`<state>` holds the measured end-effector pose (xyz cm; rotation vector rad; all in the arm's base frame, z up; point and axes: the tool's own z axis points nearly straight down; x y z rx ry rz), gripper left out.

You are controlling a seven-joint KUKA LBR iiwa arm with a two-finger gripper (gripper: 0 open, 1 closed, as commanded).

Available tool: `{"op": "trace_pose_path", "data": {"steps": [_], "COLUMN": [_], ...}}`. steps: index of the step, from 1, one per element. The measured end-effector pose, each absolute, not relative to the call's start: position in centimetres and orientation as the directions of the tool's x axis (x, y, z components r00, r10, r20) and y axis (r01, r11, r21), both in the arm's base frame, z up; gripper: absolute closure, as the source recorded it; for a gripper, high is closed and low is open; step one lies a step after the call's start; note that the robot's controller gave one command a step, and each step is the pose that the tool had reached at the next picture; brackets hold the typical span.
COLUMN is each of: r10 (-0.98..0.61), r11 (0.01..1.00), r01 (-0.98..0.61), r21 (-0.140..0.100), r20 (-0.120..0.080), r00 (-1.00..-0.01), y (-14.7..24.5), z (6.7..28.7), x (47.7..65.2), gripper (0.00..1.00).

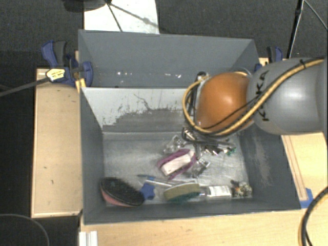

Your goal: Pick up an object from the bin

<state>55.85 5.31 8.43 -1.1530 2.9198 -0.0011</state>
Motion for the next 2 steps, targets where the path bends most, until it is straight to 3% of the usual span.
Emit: {"op": "trace_pose_path", "data": {"steps": [1, 2], "r10": [-0.681, -0.646], "r11": [0.732, 0.763], "r01": [-0.681, -0.646], "r21": [-0.001, -0.006], "r20": [-0.004, -0.009], "r00": [-0.732, -0.763], "y": [5.5, 5.8], "z": [8.6, 24.1], "x": [55.9, 56.0], "gripper": [1.00, 1.00]}}
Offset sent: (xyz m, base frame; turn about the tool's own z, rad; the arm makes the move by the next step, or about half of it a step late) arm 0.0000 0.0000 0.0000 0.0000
